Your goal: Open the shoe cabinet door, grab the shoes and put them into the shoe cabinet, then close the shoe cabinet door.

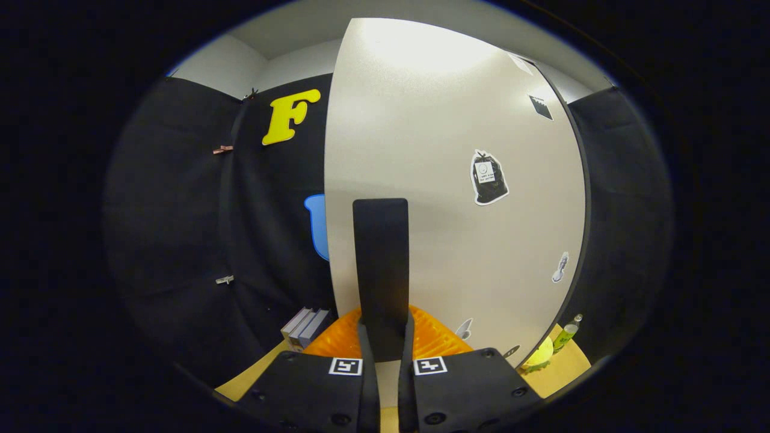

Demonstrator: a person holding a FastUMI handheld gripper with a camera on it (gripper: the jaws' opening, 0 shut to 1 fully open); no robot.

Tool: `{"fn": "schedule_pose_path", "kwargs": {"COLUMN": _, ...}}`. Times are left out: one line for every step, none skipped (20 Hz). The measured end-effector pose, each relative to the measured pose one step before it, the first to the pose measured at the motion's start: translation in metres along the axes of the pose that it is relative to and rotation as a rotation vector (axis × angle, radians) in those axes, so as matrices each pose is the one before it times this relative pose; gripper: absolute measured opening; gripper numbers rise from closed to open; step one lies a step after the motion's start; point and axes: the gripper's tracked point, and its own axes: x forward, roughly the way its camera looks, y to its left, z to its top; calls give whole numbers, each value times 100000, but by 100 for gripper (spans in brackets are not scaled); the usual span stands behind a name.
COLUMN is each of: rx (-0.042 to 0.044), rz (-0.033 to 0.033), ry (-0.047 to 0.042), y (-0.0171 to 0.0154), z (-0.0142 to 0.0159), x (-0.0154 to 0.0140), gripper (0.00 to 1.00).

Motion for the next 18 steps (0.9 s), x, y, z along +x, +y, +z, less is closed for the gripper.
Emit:
{"fn": "schedule_pose_path", "kwargs": {"rx": 242, "rz": 1001, "ry": 431, "y": -325, "z": -29, "x": -962, "gripper": 16}}
{"fn": "schedule_pose_path", "kwargs": {"rx": 101, "rz": 1009, "ry": 513, "y": -303, "z": -110, "x": -999, "gripper": 16}}
{"fn": "schedule_pose_path", "kwargs": {"rx": 21, "rz": 1016, "ry": 179, "y": -441, "z": 14, "x": -1025, "gripper": 16}}
{"fn": "schedule_pose_path", "kwargs": {"rx": 20, "rz": 1068, "ry": 242, "y": -411, "z": -48, "x": -1020, "gripper": 16}}
{"fn": "schedule_pose_path", "kwargs": {"rx": 171, "rz": 875, "ry": 496, "y": -528, "z": -11, "x": -1000, "gripper": 16}}
{"fn": "schedule_pose_path", "kwargs": {"rx": 104, "rz": 783, "ry": 331, "y": -619, "z": -49, "x": -918, "gripper": 16}}
{"fn": "schedule_pose_path", "kwargs": {"rx": 204, "rz": 667, "ry": 49, "y": -490, "z": 41, "x": -923, "gripper": 16}}
{"fn": "schedule_pose_path", "kwargs": {"rx": 107, "rz": 672, "ry": 415, "y": -580, "z": -109, "x": -924, "gripper": 16}}
{"fn": "schedule_pose_path", "kwargs": {"rx": -5, "rz": 575, "ry": 253, "y": -700, "z": 31, "x": -901, "gripper": 16}}
{"fn": "schedule_pose_path", "kwargs": {"rx": 58, "rz": 532, "ry": 65, "y": -769, "z": -26, "x": -968, "gripper": 16}}
{"fn": "schedule_pose_path", "kwargs": {"rx": 309, "rz": 570, "ry": -67, "y": -629, "z": 24, "x": -870, "gripper": 16}}
{"fn": "schedule_pose_path", "kwargs": {"rx": 580, "rz": 602, "ry": 121, "y": -676, "z": -39, "x": -721, "gripper": 16}}
{"fn": "schedule_pose_path", "kwargs": {"rx": 505, "rz": 229, "ry": 153, "y": -626, "z": 1, "x": -716, "gripper": 16}}
{"fn": "schedule_pose_path", "kwargs": {"rx": 22, "rz": -564, "ry": -200, "y": -710, "z": 81, "x": -674, "gripper": 16}}
{"fn": "schedule_pose_path", "kwargs": {"rx": -949, "rz": -994, "ry": -113, "y": -732, "z": 93, "x": -552, "gripper": 16}}
{"fn": "schedule_pose_path", "kwargs": {"rx": -971, "rz": -1200, "ry": -409, "y": -685, "z": 67, "x": -628, "gripper": 15}}
{"fn": "schedule_pose_path", "kwargs": {"rx": -553, "rz": -1058, "ry": 170, "y": -705, "z": 5, "x": -546, "gripper": 15}}
{"fn": "schedule_pose_path", "kwargs": {"rx": 177, "rz": -849, "ry": 341, "y": -719, "z": -54, "x": -459, "gripper": 15}}
